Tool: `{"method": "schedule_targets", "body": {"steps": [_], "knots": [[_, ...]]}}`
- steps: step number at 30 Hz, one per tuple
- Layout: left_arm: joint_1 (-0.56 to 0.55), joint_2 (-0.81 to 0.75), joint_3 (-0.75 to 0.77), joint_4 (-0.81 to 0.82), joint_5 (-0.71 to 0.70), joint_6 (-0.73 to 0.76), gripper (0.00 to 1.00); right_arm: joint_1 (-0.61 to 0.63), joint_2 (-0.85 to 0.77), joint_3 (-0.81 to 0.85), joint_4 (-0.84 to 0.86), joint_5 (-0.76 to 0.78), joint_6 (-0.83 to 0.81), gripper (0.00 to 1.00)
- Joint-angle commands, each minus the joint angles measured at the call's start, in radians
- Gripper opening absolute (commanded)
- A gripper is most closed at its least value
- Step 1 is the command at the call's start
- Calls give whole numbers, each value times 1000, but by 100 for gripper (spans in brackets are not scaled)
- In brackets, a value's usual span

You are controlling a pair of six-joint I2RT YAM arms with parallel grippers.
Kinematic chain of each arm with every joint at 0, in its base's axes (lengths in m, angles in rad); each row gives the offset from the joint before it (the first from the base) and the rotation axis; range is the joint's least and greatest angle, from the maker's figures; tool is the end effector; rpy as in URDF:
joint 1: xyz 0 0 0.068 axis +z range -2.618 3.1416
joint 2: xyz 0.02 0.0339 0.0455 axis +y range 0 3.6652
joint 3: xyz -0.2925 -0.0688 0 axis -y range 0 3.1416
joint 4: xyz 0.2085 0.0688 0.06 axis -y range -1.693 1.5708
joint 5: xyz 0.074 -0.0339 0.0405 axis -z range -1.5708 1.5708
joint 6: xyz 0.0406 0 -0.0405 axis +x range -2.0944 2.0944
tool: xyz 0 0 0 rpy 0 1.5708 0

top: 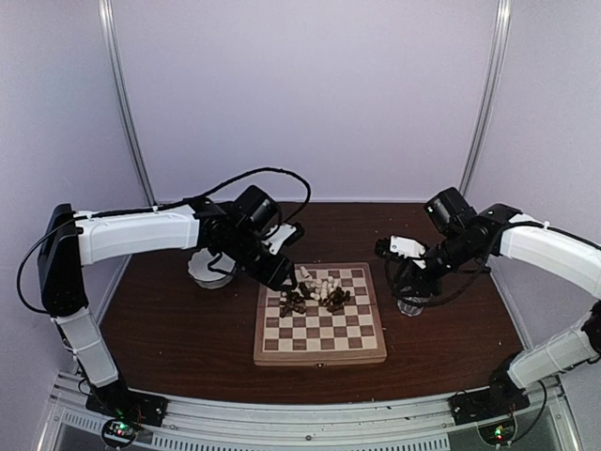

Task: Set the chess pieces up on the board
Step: Pick up the pawn from the chessboard.

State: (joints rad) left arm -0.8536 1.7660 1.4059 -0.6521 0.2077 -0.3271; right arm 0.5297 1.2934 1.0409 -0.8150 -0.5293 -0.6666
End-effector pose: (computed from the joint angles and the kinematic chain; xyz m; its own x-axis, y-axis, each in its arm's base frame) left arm 0.2259 -0.2718 0.2867 -0.7878 0.4250 -0.4457 0.5873 0.7364 -0.3359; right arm 0.1703 0.1235 0.3053 -0.1945 -0.7324 -0.6526 -0.9754 0.2150 0.0494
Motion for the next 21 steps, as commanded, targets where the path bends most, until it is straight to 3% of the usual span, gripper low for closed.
{"method": "schedule_targets", "body": {"steps": [1,9,13,16,21], "knots": [[0,-5,29,46,6,-55,53,43,110,108,18,58,-14,32],[-38,-157,-215,389,184,-142,56,49,412,365,-87,-92,97,29],[-70,-175,-234,389,157,-123,52,49,501,405,-75,-82,150,33],[-88,-210,-279,430,107,-132,50,54,563,449,-78,22,161,33],[-88,-275,-335,472,56,-135,51,76,620,504,-145,76,80,37]]}}
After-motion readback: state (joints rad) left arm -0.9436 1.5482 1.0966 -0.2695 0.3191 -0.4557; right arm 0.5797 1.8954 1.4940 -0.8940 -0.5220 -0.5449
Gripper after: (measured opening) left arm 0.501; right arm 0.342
